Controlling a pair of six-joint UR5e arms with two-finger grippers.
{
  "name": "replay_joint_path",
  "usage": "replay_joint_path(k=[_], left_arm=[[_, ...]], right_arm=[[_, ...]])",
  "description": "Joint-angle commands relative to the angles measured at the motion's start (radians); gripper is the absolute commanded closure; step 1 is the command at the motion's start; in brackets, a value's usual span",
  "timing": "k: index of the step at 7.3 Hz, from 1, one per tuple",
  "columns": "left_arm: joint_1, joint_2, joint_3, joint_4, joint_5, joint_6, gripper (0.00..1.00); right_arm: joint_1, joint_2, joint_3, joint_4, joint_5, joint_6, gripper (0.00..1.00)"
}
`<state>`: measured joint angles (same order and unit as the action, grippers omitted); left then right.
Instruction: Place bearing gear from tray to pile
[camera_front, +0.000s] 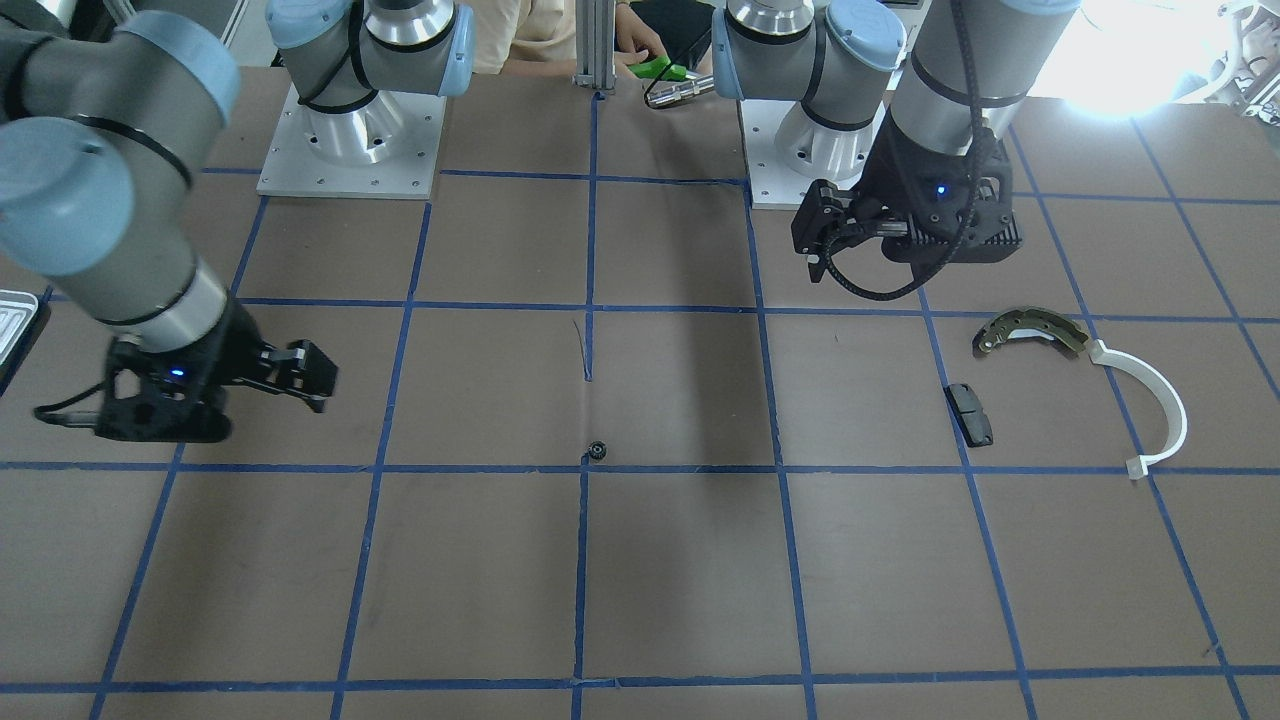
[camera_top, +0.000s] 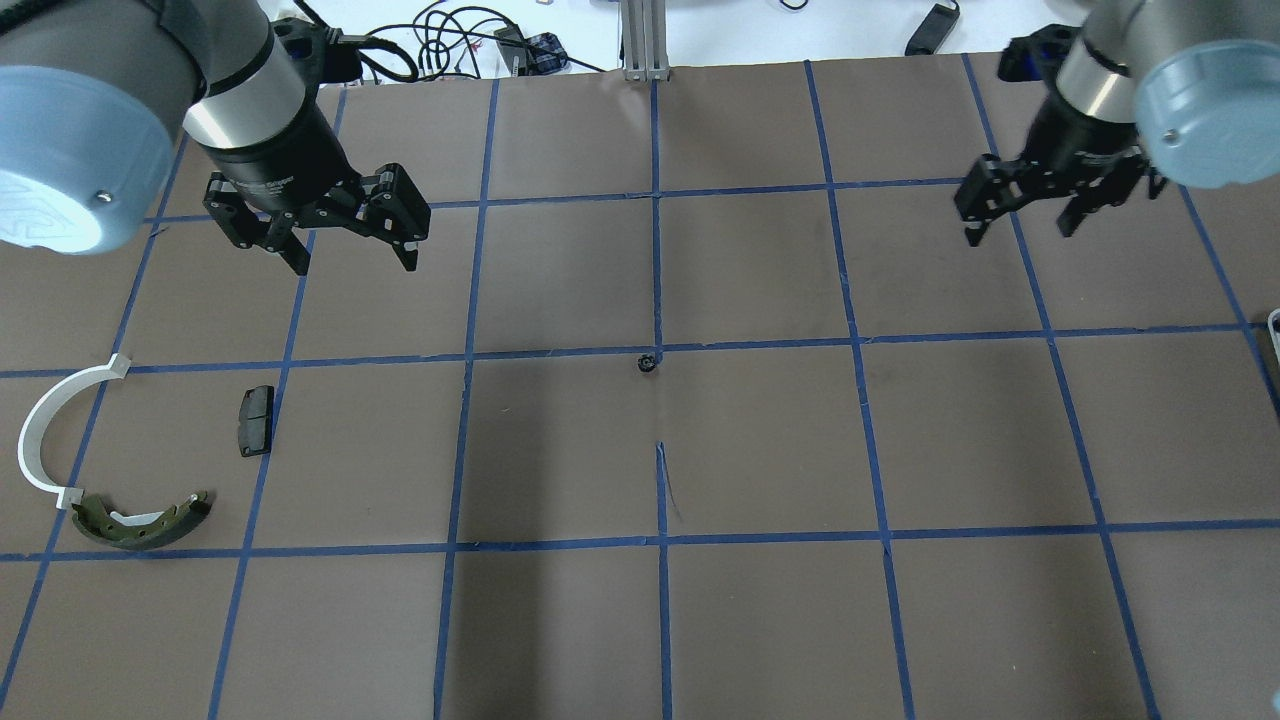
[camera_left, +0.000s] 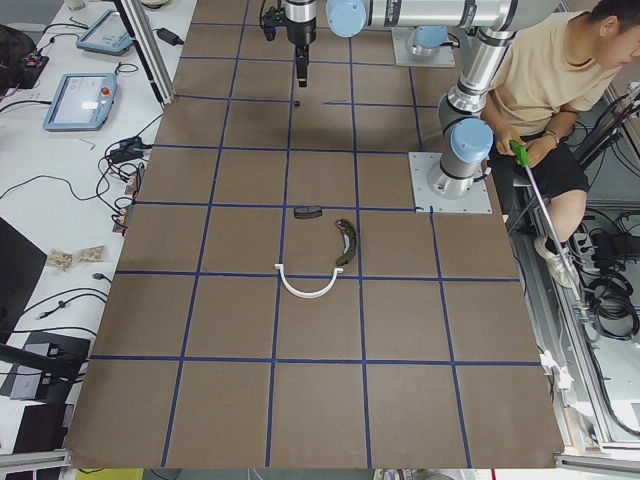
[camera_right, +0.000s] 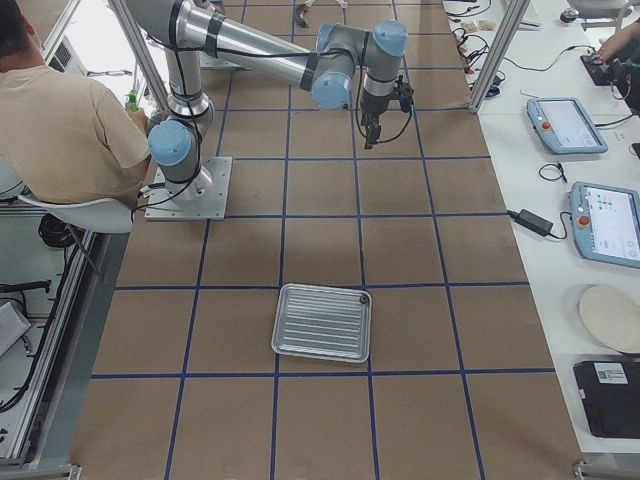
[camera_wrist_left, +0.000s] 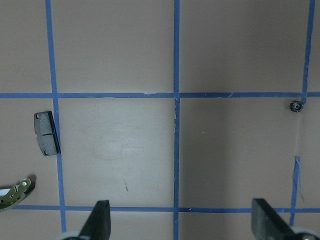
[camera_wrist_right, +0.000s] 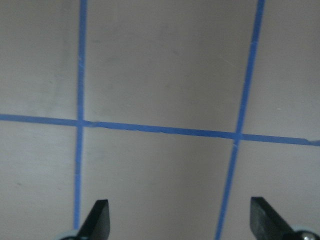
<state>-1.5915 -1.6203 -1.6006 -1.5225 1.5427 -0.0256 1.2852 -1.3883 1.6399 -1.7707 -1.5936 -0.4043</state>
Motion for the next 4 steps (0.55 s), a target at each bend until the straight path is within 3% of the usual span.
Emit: replay_joint_path(k=[1, 2, 4], left_arm=[[-0.129, -0.093, -0.051, 0.197, -0.148, -0.086, 0.00], [-0.209, -0.130, -0.077, 0.220, -0.119, -0.130, 0.00], [-0.289, -0.220, -0.146, 0.411, -0.040, -0.343, 0.00]], right_arm=[[-0.224, -0.002, 0.001, -0.022, -0.040, -0.387, 0.00], [-0.307, 0.029, 0.001, -0.076, -0.039, -0.525, 0.00], [-0.415, 0.148, 0.001, -0.224, -0.040, -0.759, 0.02]])
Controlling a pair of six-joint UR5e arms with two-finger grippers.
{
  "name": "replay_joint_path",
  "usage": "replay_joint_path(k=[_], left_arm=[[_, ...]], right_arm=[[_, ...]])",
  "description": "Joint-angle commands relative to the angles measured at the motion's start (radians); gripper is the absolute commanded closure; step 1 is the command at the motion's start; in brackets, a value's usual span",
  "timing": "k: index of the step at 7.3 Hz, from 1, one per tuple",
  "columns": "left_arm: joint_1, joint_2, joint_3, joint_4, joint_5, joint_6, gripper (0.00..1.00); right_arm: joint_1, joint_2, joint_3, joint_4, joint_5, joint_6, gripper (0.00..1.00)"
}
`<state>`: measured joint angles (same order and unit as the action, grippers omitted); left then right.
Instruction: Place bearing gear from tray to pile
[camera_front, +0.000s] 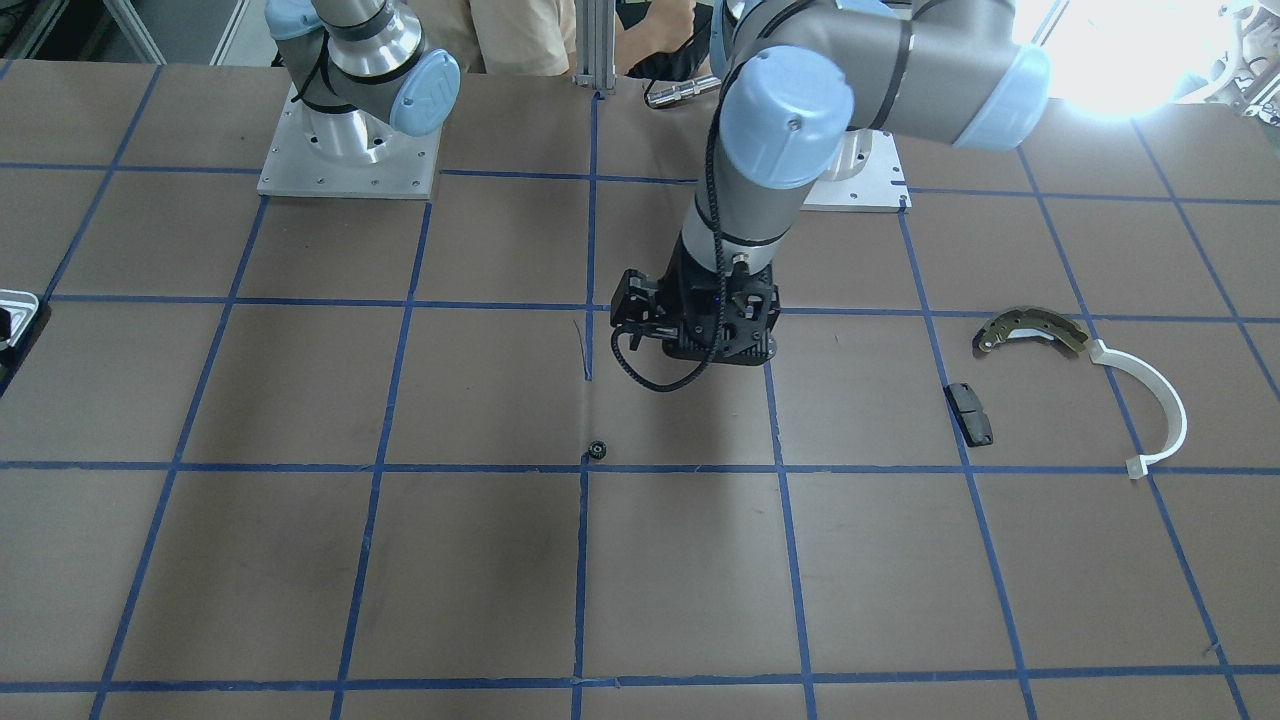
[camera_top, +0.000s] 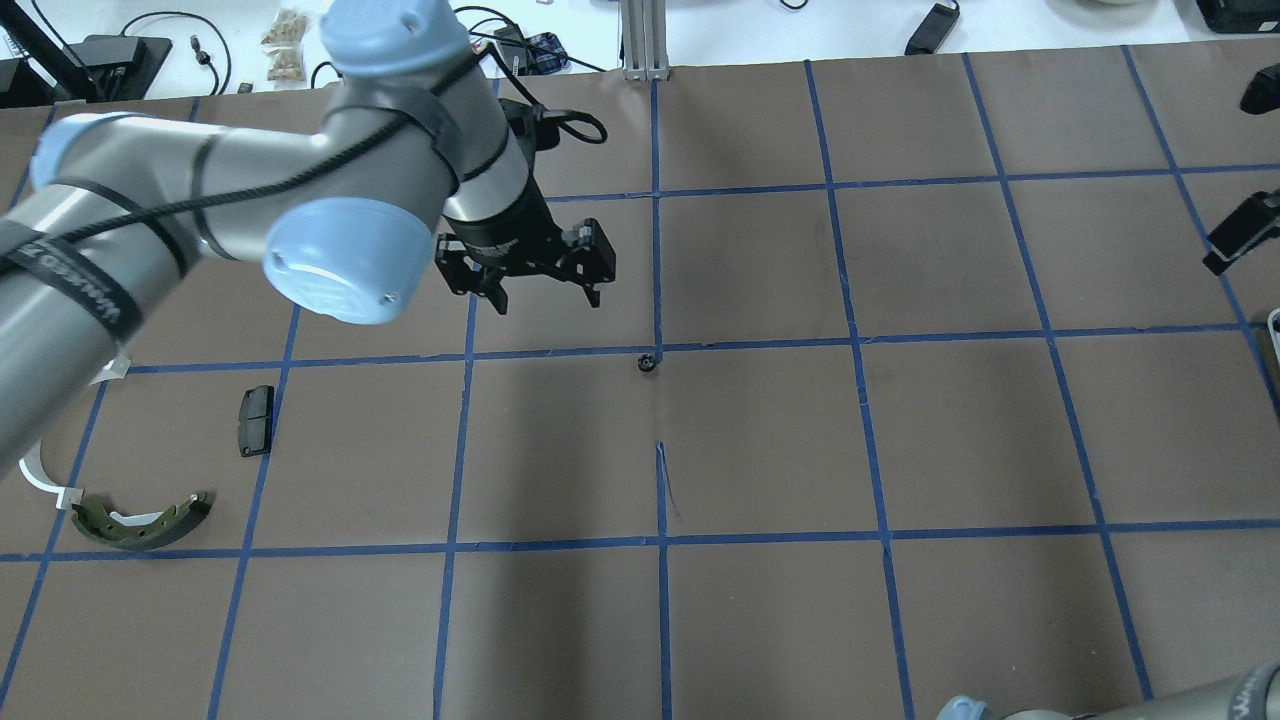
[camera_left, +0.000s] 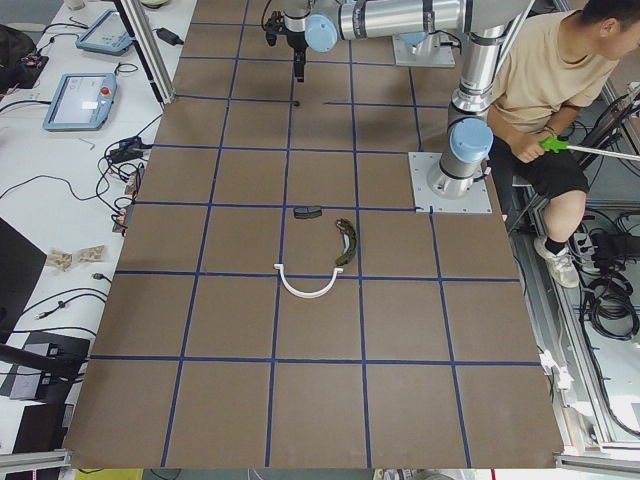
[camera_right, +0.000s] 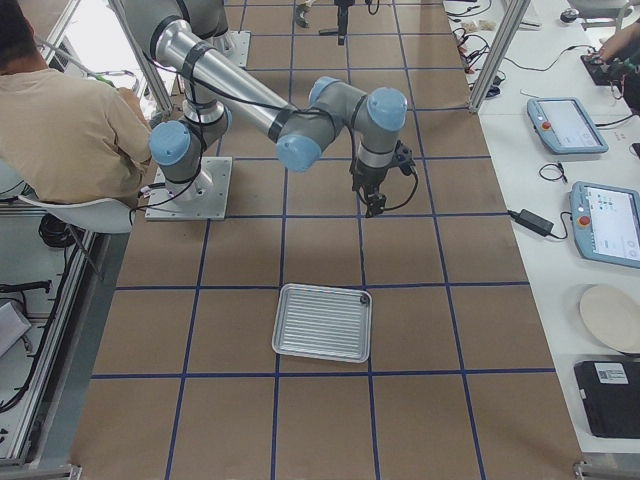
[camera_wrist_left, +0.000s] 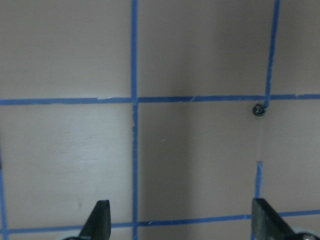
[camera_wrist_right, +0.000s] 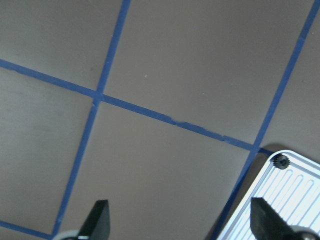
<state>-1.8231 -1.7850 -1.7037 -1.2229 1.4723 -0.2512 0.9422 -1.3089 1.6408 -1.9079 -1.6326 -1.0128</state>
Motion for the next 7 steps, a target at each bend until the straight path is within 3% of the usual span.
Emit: replay_joint_path(k=[1, 3, 4, 7], left_arm=[[-0.094, -0.103, -0.056, 0.205, 0.034, -0.159, 0.00], [-0.099, -0.184, -0.056, 0.238, 0.078, -0.164, 0.00], [-0.102, -0.212, -0.047, 0.243, 0.117, -0.169, 0.00], [-0.123, -0.286, -0.045, 0.356, 0.118, -0.212, 0.00]], right_arm=[[-0.129, 0.139, 0.001, -0.161, 0.010, -0.241, 0.04], [-0.190, 0.276, -0.001, -0.337, 0.017, -0.378, 0.08], [-0.198, 0.286, -0.001, -0.341, 0.022, -0.383, 0.11], [-0.198, 0.301, -0.009, -0.346, 0.037, -0.383, 0.30]])
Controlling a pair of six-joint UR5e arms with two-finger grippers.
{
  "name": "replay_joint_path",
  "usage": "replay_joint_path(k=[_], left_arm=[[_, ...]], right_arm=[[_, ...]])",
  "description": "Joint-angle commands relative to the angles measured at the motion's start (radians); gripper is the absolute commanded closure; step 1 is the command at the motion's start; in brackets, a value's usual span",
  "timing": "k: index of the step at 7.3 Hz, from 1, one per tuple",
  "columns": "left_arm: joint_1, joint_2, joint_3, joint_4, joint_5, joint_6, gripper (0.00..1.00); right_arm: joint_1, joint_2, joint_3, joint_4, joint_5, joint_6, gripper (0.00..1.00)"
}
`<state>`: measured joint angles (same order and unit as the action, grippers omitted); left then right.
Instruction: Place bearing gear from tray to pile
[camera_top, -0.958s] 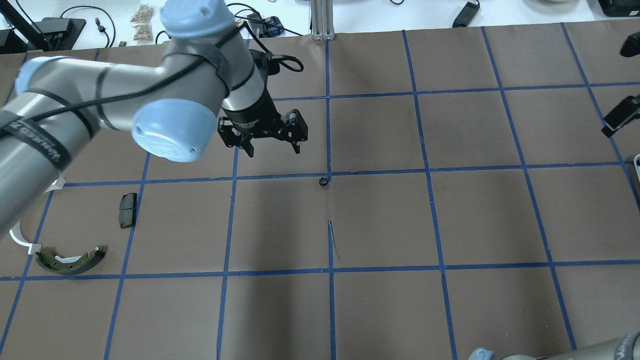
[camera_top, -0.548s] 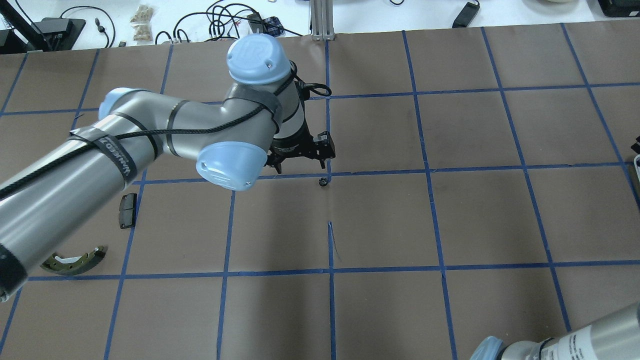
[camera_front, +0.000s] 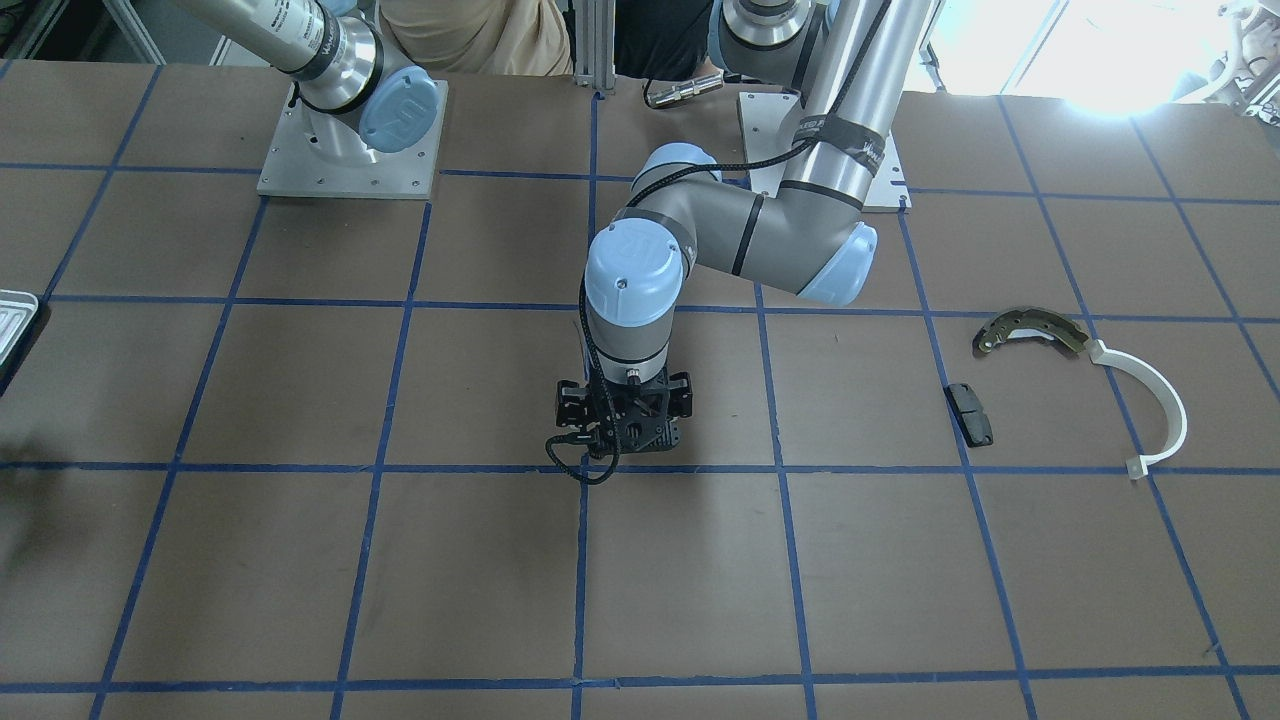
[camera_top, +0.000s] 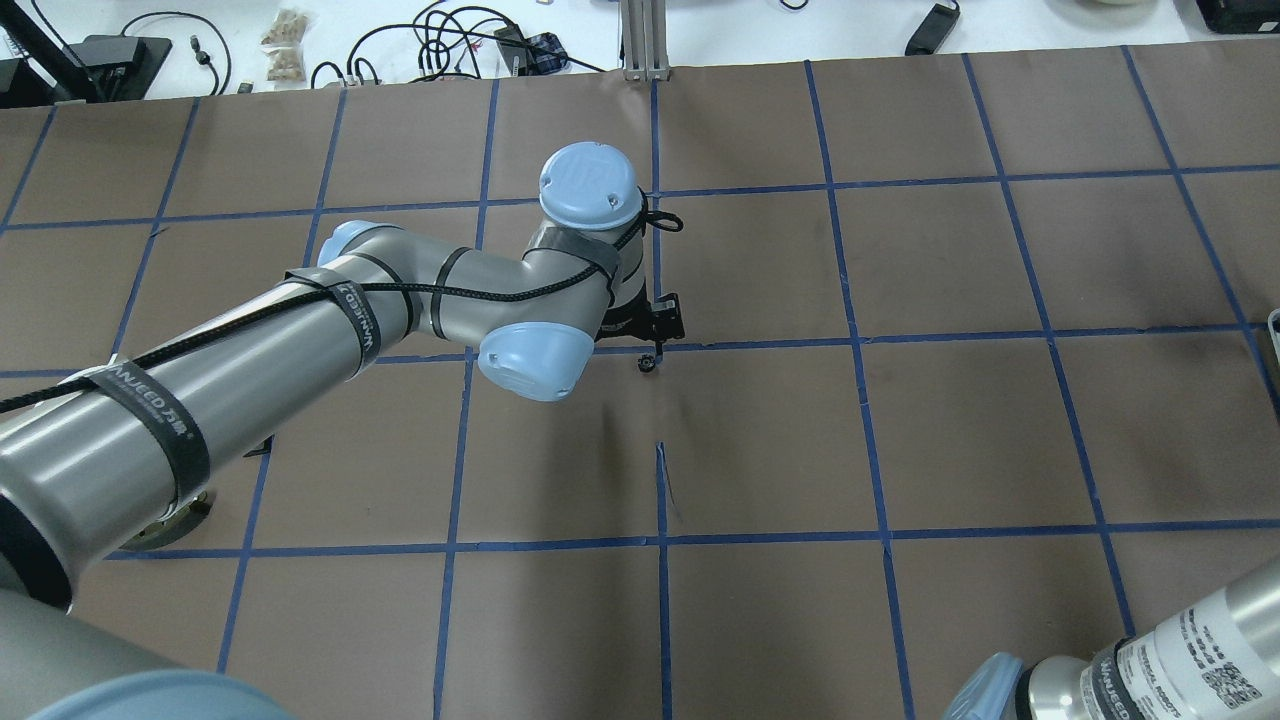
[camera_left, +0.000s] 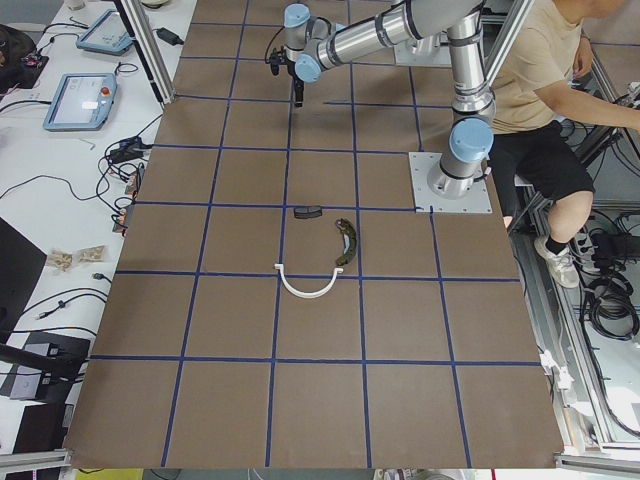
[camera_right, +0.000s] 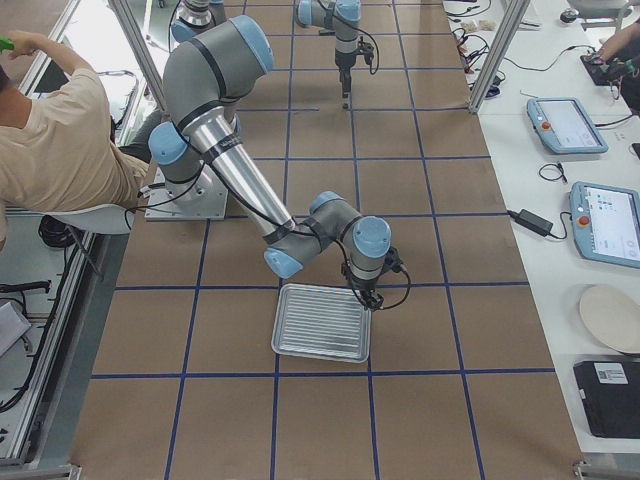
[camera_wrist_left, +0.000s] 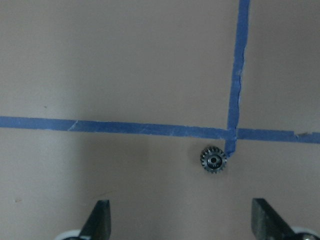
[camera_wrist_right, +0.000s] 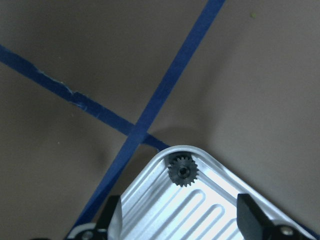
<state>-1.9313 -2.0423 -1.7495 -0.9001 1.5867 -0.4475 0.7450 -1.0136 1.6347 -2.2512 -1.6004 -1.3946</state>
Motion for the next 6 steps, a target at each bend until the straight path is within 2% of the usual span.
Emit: replay_joint_path(k=[1, 2, 3, 4, 5, 6], left_arm=[[-0.020, -0.050, 0.001, 0.050, 0.004, -0.035, 0.00], [-0.024, -0.067, 0.001, 0.097, -0.001, -0.078, 0.00], [-0.038, -0.078, 0.001, 0.108, 0.004, -0.086, 0.02], [-0.038, -0.084, 0.001, 0.113, 0.002, -0.106, 0.12], [-0.038, -0.085, 0.002, 0.122, -0.005, -0.126, 0.26], [-0.040, -0.088, -0.005, 0.127, -0.008, -0.147, 0.57]], right_arm=[[-0.001, 0.006, 0.004, -0.002, 0.005, -0.001, 0.33], [-0.001, 0.006, 0.005, -0.002, 0.005, -0.001, 0.41], [-0.001, 0.006, 0.005, -0.002, 0.005, -0.001, 0.43], [-0.001, 0.007, 0.005, -0.002, 0.005, 0.000, 0.44], [-0.001, 0.018, -0.002, -0.002, 0.011, 0.000, 0.45], [-0.001, 0.023, -0.006, -0.002, 0.010, 0.006, 0.45]])
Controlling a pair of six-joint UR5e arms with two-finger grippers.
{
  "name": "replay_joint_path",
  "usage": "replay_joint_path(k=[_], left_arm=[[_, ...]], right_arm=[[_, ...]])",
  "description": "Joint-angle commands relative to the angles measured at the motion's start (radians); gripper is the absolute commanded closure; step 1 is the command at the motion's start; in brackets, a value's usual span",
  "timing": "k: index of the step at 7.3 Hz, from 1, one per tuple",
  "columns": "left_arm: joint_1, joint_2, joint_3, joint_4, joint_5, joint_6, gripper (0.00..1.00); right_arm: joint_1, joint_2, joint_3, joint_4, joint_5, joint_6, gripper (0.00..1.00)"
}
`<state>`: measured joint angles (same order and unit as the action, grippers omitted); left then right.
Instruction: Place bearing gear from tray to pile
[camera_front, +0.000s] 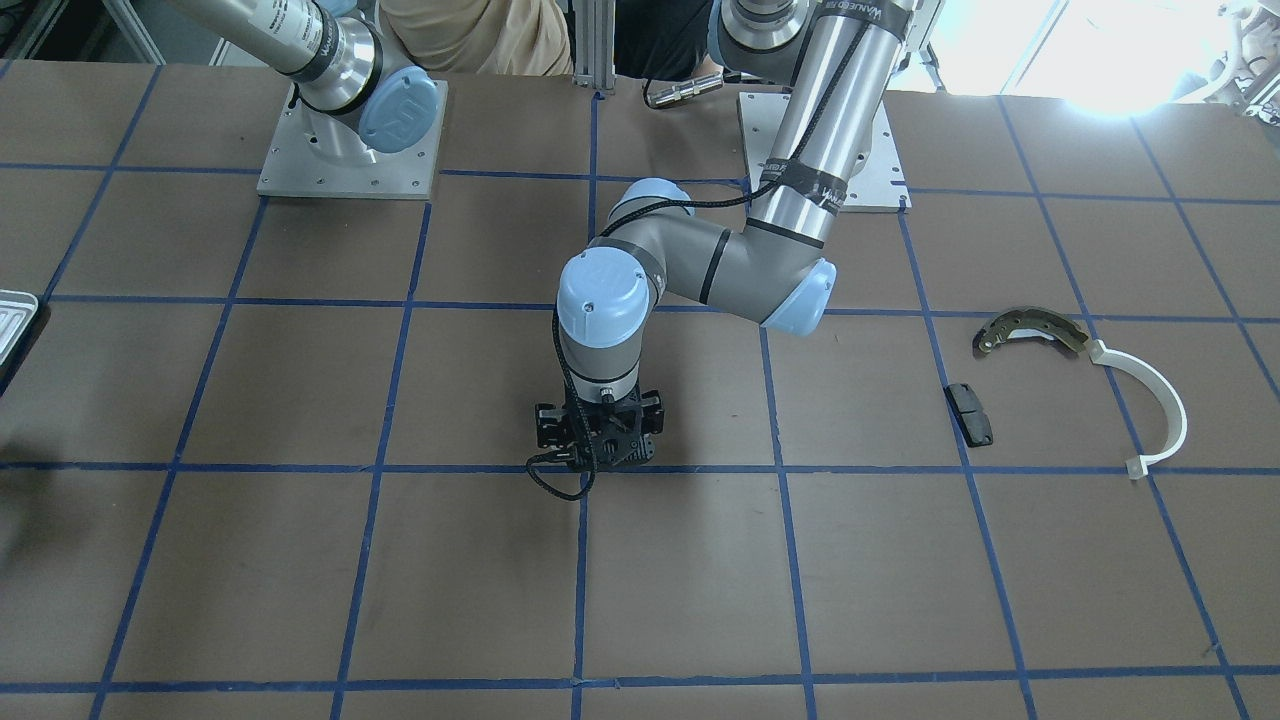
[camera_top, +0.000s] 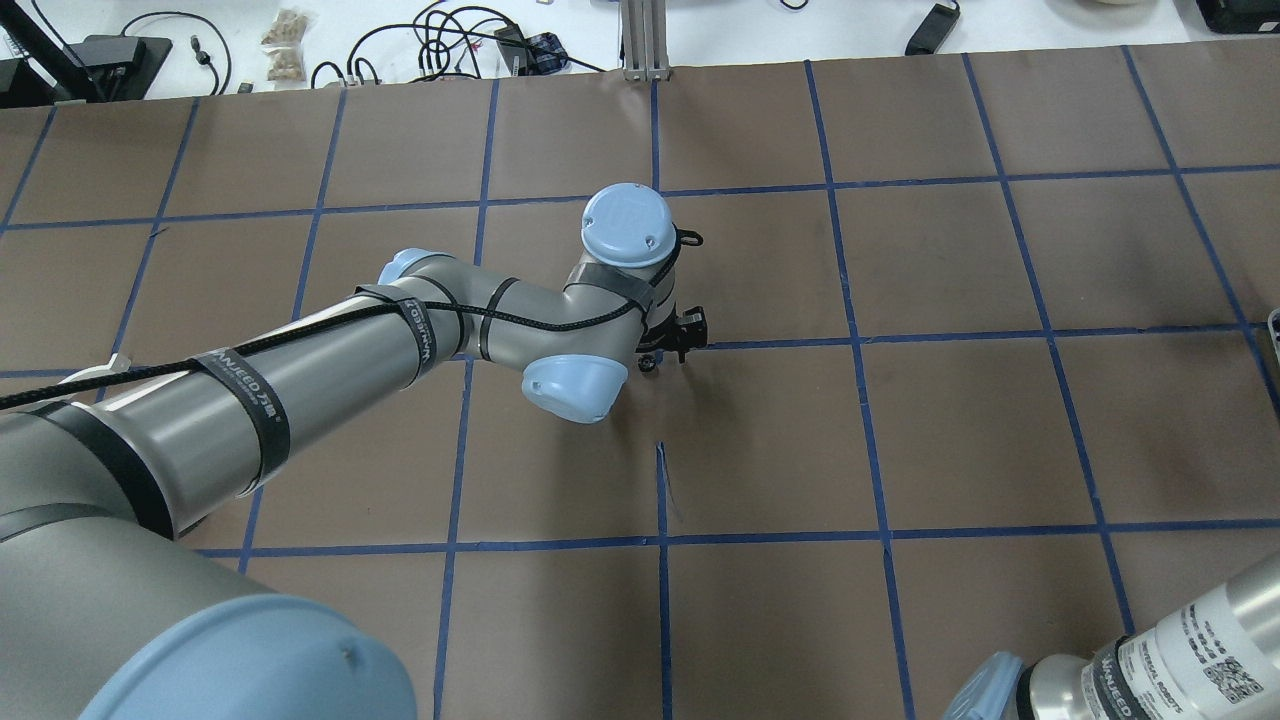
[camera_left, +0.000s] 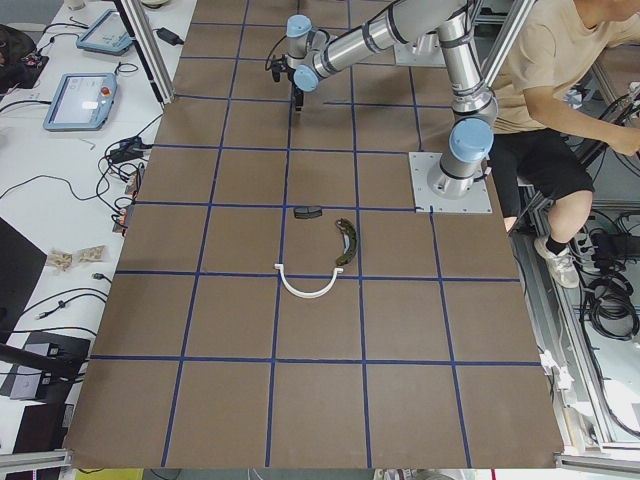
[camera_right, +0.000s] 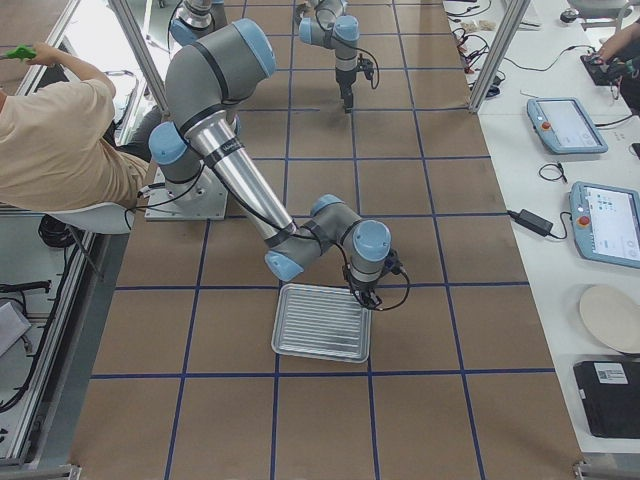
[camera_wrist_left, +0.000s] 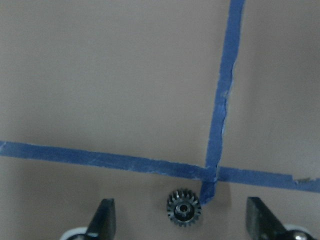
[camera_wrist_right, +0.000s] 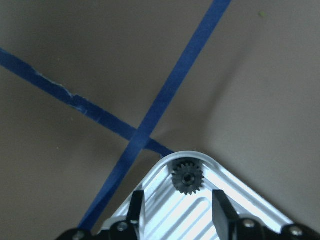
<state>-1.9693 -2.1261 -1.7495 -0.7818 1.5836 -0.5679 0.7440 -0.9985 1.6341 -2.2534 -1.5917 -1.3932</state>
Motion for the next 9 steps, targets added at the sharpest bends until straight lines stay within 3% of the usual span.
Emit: replay_joint_path(k=[1, 3, 5, 7, 8, 9], left_arm=[[-0.002, -0.005, -0.002, 0.009, -0.005, -0.026, 0.71], [-0.002, 0.008, 0.001, 0.009, 0.002, -0.017, 0.88], [0.012, 0.043, 0.001, 0.007, 0.009, 0.032, 0.90], [0.193, 0.102, -0.048, -0.020, 0.010, 0.234, 0.90], [0.324, 0.148, -0.091, -0.024, 0.010, 0.483, 0.90], [0.424, 0.193, -0.140, -0.027, 0.012, 0.590, 0.90]], right_arm=[[0.000, 0.008, -0.005, 0.000, 0.001, 0.008, 0.45], [0.000, 0.009, 0.000, 0.000, 0.001, 0.010, 0.47], [0.000, 0.009, -0.005, 0.000, 0.001, 0.010, 0.51], [0.000, 0.012, -0.007, 0.000, 0.001, 0.008, 0.52], [0.000, 0.020, -0.008, 0.000, 0.003, 0.007, 0.53], [0.000, 0.021, -0.010, -0.005, 0.007, 0.007, 0.53]])
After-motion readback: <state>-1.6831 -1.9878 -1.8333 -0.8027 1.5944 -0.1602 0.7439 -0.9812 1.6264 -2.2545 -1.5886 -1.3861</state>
